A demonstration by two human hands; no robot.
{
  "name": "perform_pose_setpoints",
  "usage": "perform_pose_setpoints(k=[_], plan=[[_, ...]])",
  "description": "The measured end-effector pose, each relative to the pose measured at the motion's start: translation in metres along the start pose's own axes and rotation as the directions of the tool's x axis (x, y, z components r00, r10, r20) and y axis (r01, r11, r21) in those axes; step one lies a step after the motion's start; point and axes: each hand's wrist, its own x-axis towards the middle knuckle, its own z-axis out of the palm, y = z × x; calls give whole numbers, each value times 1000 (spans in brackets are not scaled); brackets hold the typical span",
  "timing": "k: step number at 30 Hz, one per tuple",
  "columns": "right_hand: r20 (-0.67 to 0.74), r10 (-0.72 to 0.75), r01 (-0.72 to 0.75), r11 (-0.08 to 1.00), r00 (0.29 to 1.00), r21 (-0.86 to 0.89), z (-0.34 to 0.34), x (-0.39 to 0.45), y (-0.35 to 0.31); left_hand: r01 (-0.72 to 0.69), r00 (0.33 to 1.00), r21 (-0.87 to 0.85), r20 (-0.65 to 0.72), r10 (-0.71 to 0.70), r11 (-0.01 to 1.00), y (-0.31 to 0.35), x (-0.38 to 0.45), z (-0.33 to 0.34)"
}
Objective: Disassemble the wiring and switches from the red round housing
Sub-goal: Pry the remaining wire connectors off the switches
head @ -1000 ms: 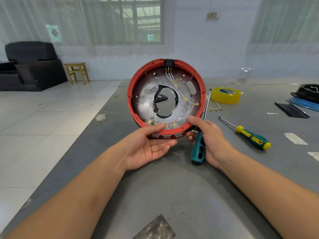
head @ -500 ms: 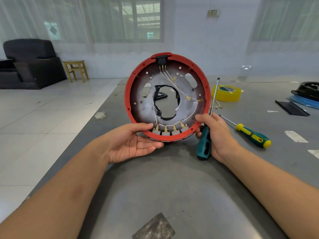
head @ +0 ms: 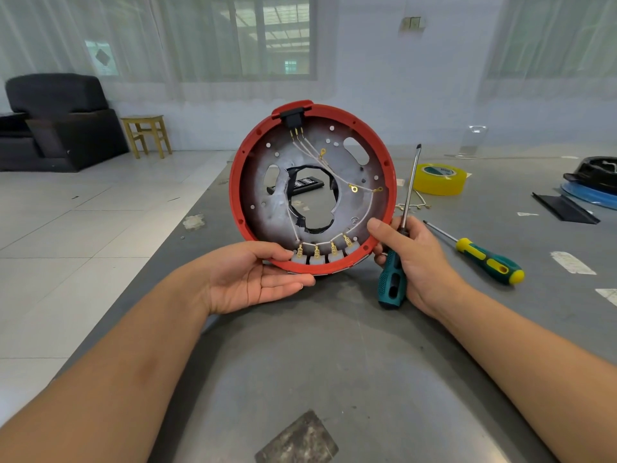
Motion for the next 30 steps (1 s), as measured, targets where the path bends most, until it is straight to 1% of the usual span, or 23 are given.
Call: perform_pose_setpoints(k=[4,9,11,14,16,18,20,22,26,30], plan=[[76,59,-62,997,995,41,-5,2,5,-31,998,-70,-54,27,997,-2,2,0],[79,130,-138,985,988,100,-6,3,7,-108,991,-149,-98,94,983,-4,8,-4],[114,132,-145,982,985,119,-6,1,5,-135,986,-176,-125,114,975,-5,10,-5],[173,103,-117,990,980,74,-4,-3,3,-162,980,-195,-149,134,967,-6,12,-5],[173,45,-48,999,984,12,-2,-6,2,-169,979,-197,-144,142,966,-7,12,-4],[170,-58,80,989,984,-127,-1,-9,3,-175,980,-194,-131,151,965,-8,12,-4],[188,-130,176,951,974,-256,-2,-15,3,-186,979,-191,-122,165,964,-9,13,-5],[193,-136,196,922,972,-335,-3,-20,2,-199,977,-199,-119,178,959,-11,14,-6],[211,-95,193,835,973,-516,-6,-27,-2,-235,968,-251,-145,204,939,-11,16,-9],[256,-100,252,692,962,-677,-12,-26,-1,-249,964,-285,-161,210,926,-10,17,-11]])
